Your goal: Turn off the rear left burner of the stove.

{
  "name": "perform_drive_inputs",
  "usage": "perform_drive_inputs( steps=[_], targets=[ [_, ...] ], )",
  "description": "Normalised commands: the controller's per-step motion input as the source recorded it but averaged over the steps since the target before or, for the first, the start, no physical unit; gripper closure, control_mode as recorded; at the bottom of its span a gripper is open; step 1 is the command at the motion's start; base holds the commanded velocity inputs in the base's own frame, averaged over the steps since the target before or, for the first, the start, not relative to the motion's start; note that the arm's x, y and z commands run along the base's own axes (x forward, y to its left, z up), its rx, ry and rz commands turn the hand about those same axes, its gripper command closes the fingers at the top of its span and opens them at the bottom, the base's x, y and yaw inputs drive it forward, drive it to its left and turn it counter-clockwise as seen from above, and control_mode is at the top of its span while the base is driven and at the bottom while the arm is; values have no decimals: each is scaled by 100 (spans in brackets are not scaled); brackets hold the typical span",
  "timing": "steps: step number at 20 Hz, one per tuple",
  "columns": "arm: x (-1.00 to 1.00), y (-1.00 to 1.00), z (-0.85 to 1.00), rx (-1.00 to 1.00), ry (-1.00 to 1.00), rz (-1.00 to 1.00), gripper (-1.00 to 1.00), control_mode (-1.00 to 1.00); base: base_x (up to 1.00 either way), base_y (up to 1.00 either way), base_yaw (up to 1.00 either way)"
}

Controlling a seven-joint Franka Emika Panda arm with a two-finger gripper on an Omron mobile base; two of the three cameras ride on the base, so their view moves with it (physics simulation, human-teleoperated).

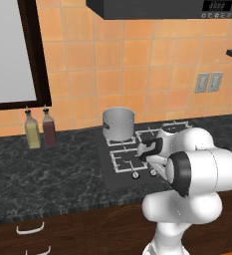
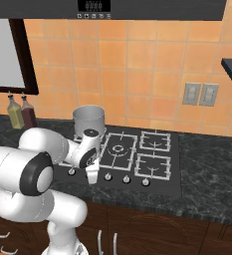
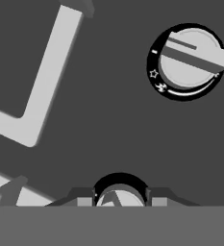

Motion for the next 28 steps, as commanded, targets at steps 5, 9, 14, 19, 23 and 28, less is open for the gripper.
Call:
perform_drive_inputs(
  steps=[5,9,14,19,23,28],
  targets=[
    [2,21,-12,15,19,-59,100,-100,0,0,0],
    [0,36,-27,4,16,-75,100,-100,0,0,0],
    [0,18,-26,3,6,-61,100,-100,0,0,0],
    [0,18,-21,5,8,-62,100,-100,0,0,0],
    [0,19,-23,10,8,-67,100,-100,0,0,0],
    [0,9,-23,15,8,-67,100,-100,0,0,0]
  ],
)
